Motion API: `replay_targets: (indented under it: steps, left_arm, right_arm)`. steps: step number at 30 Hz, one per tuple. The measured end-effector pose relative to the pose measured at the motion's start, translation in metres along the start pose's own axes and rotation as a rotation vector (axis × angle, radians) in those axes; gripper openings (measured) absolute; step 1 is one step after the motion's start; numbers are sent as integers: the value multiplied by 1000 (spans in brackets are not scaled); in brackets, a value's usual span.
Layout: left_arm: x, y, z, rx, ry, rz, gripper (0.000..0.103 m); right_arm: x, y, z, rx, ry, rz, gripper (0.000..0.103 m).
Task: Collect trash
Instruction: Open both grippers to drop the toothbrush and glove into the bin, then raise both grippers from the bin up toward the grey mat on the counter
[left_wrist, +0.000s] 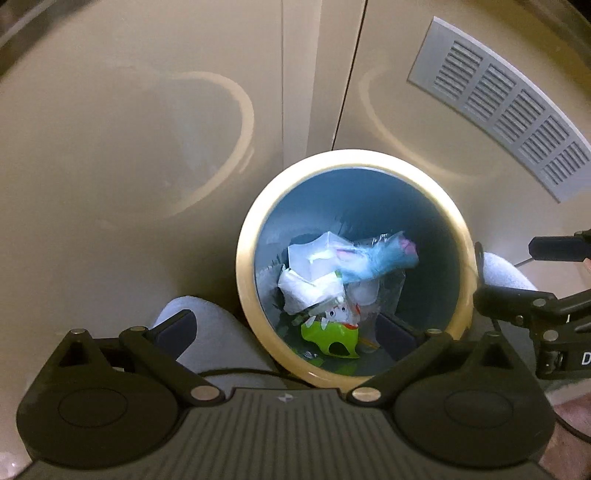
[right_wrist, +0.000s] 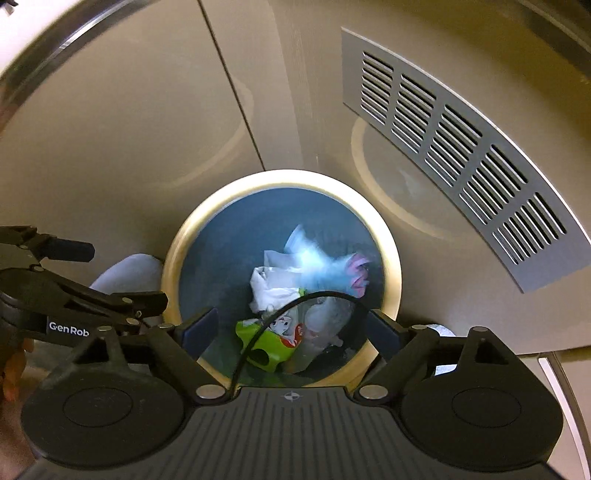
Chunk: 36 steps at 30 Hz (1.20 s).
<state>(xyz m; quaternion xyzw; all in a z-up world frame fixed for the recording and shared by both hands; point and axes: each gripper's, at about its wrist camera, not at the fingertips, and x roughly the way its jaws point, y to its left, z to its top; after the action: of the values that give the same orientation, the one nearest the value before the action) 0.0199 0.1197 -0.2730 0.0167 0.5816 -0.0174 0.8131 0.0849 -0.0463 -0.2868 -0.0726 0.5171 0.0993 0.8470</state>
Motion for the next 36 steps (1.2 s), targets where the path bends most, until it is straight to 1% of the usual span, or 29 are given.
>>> replay_targets:
  steps: [5, 8, 11, 14, 17, 21, 24, 27, 32, 36]
  left_arm:
    - [-31, 17, -11, -83, -51, -15, 103]
    - [-44, 21, -20, -129, -86, -31, 103]
    - [-54, 25, -26, -144, -106, -24, 103]
    - [-66, 19, -26, -125, -151, 10, 103]
    - [-81, 9, -26, -65, -194, 44, 103]
    - [-88, -4, -29, 3, -213, 58, 103]
    - [-88, -7, -30, 18, -221, 62, 103]
    - [-91, -11, -33, 31, -246, 61, 103]
    - [-98, -18, -37, 69, -281, 74, 103]
    - [-100, -20, -37, 74, -297, 87, 103]
  right_arm:
    - [-26, 2, -10, -20, -58, -8, 90]
    - [-47, 4, -19, -50, -134, -39, 94]
    - [-65, 7, -32, -88, -197, -58, 97]
    - [-71, 12, -38, -131, -219, -61, 97]
    - [-78, 17, -40, -171, -235, -60, 97]
    - [-79, 19, -40, -188, -257, -59, 98]
    - [-82, 19, -42, -187, -266, -60, 98]
    - [-89, 19, -46, -187, -275, -63, 98]
    - [-89, 20, -47, -185, -277, -62, 98]
    - [-88, 19, -47, -182, -277, -63, 99]
